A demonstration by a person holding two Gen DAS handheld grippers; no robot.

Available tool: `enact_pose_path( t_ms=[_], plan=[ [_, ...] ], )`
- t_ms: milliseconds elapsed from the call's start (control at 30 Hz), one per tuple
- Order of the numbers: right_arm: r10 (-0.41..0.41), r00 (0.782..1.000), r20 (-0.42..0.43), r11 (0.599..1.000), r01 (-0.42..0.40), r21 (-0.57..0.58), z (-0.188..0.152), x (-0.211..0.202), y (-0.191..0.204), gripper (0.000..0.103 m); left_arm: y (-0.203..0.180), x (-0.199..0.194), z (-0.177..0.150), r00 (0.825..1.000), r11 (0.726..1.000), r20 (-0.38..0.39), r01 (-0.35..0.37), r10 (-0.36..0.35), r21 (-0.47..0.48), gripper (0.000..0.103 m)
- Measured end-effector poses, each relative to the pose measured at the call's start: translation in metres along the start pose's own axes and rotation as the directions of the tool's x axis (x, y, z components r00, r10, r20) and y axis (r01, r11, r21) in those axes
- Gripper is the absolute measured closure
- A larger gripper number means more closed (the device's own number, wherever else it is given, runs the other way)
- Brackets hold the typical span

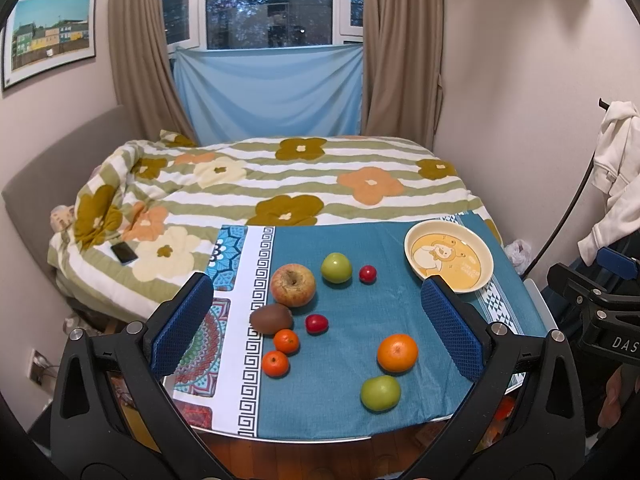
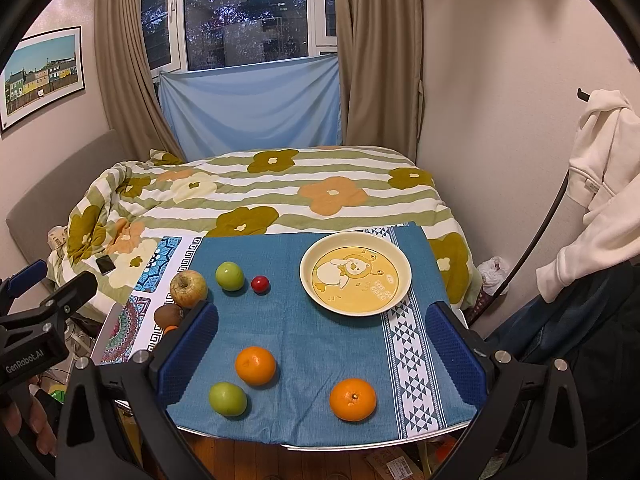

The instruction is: Organize fruits

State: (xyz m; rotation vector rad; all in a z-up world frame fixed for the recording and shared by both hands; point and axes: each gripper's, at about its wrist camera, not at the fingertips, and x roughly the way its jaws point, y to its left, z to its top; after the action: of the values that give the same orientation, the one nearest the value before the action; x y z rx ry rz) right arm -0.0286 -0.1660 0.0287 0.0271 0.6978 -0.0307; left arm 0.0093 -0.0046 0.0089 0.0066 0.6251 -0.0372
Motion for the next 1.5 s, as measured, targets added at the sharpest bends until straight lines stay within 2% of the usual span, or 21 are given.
enact_pose_path(
  t_ms=[1167,1500],
  plan=[
    [0.001,1.000,0.011,1.000,-0.001,0.002,0.002,0.001,-0.003,0.000,0.009,-0.007,0.000,1.000,1.000,0.025,0.010,-0.010,-0.003,0.000],
    [-0.012,0.999,-0.046,0.999,0.014,0.044,0.003,0.000,-0.004,0.000,0.015,0.008,-0.004,0.996,0.998,-0.055,0.068,-0.068,-0.004,0.000]
  ],
)
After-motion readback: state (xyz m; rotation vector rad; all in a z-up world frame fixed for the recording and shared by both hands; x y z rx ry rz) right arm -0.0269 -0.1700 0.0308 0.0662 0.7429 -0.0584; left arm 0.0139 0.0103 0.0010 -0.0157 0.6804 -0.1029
